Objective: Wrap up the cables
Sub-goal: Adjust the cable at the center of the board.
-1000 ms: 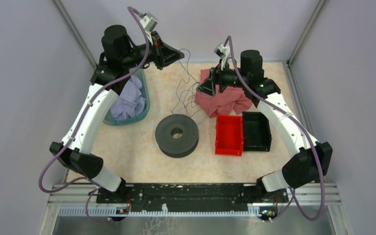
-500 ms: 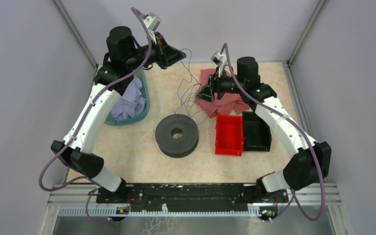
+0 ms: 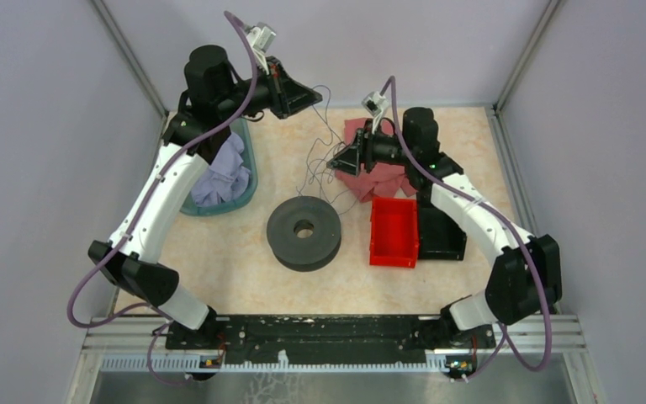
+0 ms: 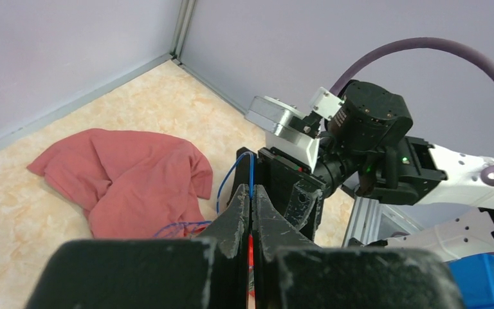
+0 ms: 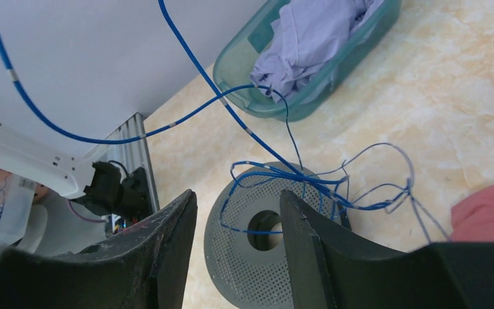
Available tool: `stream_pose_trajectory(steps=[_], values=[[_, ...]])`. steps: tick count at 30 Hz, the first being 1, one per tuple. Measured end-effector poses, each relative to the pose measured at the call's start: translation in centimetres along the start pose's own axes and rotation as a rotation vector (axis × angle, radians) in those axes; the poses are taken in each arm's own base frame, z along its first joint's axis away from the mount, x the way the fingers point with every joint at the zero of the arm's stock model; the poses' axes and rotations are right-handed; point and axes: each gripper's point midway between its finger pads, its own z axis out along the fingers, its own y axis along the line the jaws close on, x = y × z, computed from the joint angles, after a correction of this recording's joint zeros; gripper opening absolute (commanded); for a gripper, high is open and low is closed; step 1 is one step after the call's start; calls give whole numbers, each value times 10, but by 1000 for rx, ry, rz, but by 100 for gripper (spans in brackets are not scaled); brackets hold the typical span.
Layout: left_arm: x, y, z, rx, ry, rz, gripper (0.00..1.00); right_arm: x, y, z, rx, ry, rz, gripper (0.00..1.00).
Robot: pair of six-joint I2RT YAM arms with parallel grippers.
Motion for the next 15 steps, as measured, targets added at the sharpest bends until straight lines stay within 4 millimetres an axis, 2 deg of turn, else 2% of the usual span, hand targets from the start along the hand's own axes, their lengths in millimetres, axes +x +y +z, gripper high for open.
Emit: stream_pose_trajectory(steps=[3,9,15], values=[[1,-1,1,5,4,-22,0,0,1,6,-24,-20,24,49],[6,-2,2,19,15,-53,0,11,2,14,-45,-13,62,33],[8,-1,3,22,18,-58,0,14,-2,14,-29,-6,40,31]])
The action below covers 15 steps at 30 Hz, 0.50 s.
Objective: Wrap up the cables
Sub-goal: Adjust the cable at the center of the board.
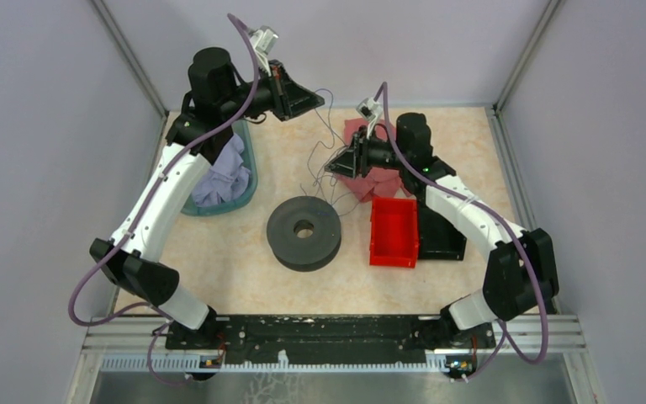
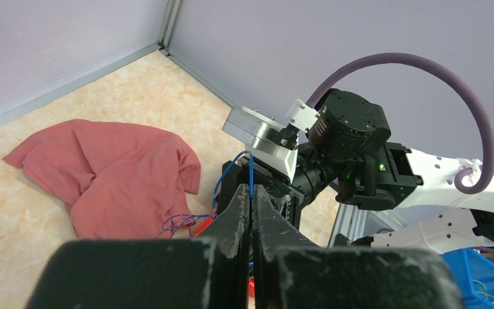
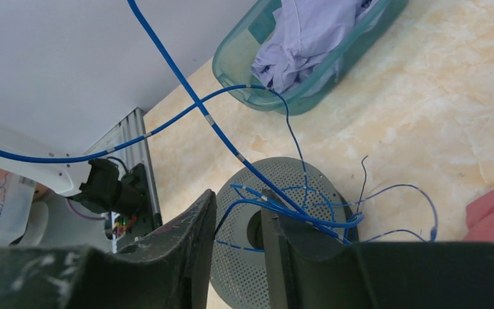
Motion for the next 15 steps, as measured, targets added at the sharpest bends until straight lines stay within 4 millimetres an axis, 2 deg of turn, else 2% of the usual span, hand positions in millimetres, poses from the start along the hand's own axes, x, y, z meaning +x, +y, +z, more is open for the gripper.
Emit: stream_pose_trajectory(steps=[5,12,15], values=[[4,2,1,-3,6,-3,0,7,-6,-1,23,25,-27,13],[-1,12,-4,-30,-4,55,0,17,-23,-12,109,79,-101,3],[-10,27,-17,-76,-23,114,0,13,-32,-25,162,83,-145,0]])
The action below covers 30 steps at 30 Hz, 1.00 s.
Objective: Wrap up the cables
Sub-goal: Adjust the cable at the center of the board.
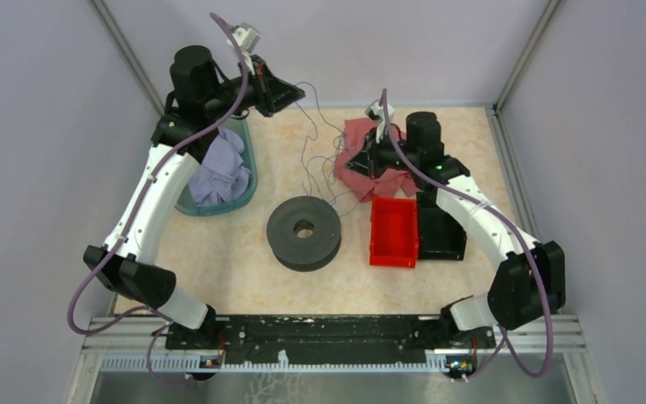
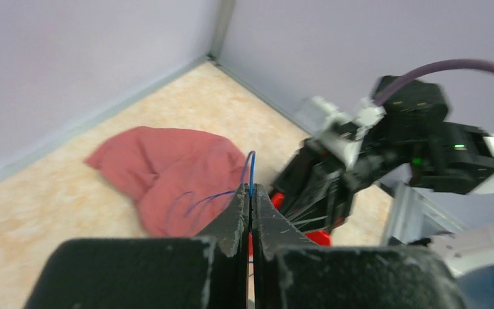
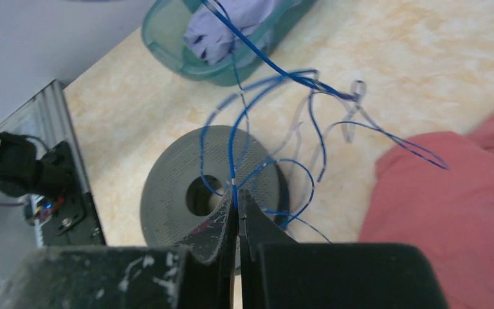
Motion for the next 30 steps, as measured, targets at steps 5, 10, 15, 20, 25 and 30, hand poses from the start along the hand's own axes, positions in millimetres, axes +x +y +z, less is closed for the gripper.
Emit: stream_pose_trajectory(steps=[5,10,15,20,25,30], values=[[-23,43,-32,-149,-49,125,0,-27,-36,-37,171,-52,-41,0],[-37,64,-56,-267,-69,244,0,-60,-70,-75,381,-114,-74,0],[-47,81,-72,-373,-76,343,0,-75,-99,-108,575,-142,-67,0],[-50,103,-85,-473,-56,410,0,-82,-130,-148,757,-156,-31,0],[-48,126,-100,-579,-20,486,0,-103,-156,-204,941,-211,-26,0],[-37,152,-116,-673,38,540,0,-120,-161,-237,1052,-232,-74,0]])
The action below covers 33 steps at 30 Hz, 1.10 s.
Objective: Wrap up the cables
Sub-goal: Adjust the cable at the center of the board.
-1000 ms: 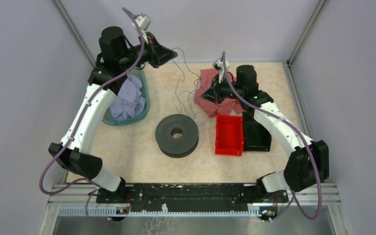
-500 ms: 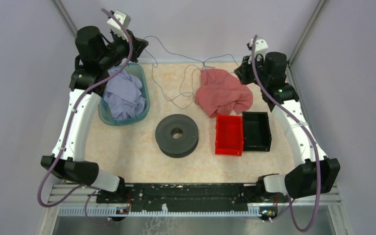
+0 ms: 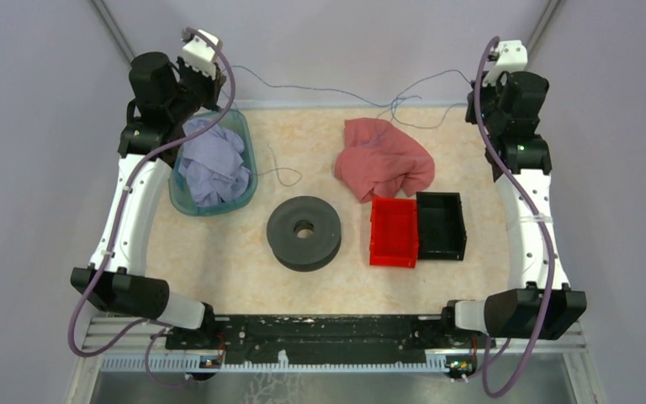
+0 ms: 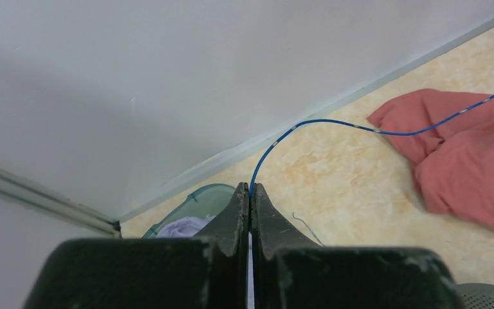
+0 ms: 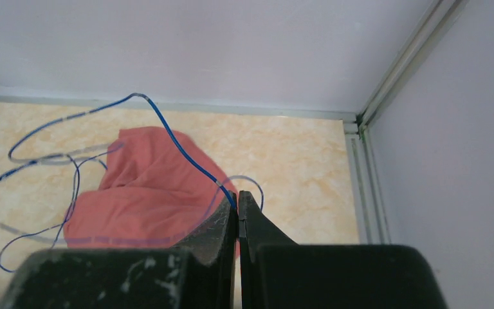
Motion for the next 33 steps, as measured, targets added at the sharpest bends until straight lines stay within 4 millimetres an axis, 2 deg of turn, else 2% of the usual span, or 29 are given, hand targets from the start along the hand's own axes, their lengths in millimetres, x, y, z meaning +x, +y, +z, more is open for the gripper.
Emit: stream_pose_trajectory(steps=[6,10,14,19,24,31,33], values=[[17,13,1,-41,43,42,0,-23,-7,-9,29,-37,-52,0],[21,22,0,-63,48,50,0,-38,-18,-15,79,-60,-90,0],[26,43,-5,-102,50,40,0,-52,-43,-22,167,-84,-132,0],[45,63,-5,-124,74,5,0,-72,-93,-32,305,-106,-139,0],[72,67,1,-104,120,-40,0,-85,-129,-45,397,-128,-131,0],[88,62,8,-67,144,-81,0,-86,-135,-43,400,-115,-126,0],[92,65,8,-64,146,-103,0,-92,-143,-43,411,-124,-117,0]])
